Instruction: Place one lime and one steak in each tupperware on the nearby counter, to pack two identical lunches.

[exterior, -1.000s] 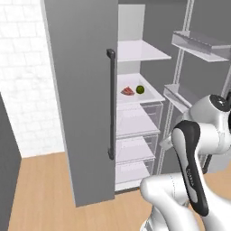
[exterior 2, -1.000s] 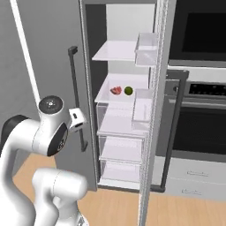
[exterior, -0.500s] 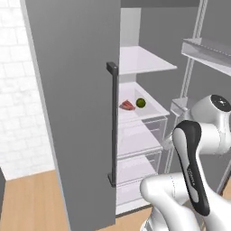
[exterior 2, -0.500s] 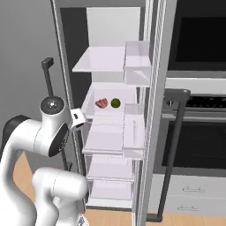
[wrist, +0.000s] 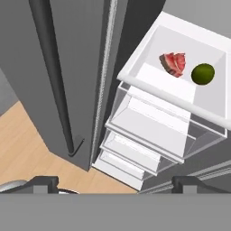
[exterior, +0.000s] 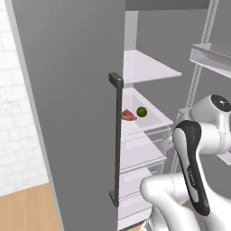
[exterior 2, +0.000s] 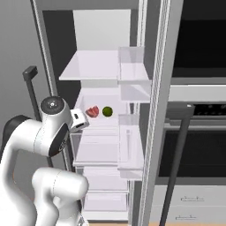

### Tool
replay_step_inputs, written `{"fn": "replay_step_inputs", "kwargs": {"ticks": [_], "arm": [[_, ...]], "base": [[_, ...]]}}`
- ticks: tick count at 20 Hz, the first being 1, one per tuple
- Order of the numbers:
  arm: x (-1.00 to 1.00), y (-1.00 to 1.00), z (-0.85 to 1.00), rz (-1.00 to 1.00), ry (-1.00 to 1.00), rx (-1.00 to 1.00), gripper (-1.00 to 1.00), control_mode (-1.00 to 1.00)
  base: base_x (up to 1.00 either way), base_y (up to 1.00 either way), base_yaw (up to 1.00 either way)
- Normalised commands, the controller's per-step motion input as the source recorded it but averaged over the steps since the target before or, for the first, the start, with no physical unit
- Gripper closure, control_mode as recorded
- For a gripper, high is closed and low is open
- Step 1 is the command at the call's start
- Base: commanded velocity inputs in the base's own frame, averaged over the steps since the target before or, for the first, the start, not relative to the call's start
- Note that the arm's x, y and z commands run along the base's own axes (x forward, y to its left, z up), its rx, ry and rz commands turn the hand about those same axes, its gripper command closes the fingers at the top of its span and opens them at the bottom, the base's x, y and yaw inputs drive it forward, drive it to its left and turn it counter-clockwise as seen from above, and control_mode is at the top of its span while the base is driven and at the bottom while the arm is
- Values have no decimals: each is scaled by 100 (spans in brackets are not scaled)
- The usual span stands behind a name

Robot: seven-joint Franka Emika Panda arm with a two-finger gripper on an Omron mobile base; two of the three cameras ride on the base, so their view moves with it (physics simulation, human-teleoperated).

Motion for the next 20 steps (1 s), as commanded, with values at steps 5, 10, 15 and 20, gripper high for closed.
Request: {"fn": "replay_step_inputs", "kwargs": {"ticks": [5, 10, 15, 20], "arm": [[0, 0, 0, 0, 0, 0, -100, 100], [0, 0, 0, 0, 0, 0, -100, 100], [0, 0, 0, 0, 0, 0, -100, 100], [0, 0, 0, 0, 0, 0, -100, 100]], "base": [[26, -11, -4], [10, -12, 5], [6, -28, 18], [8, -38, 22]]}}
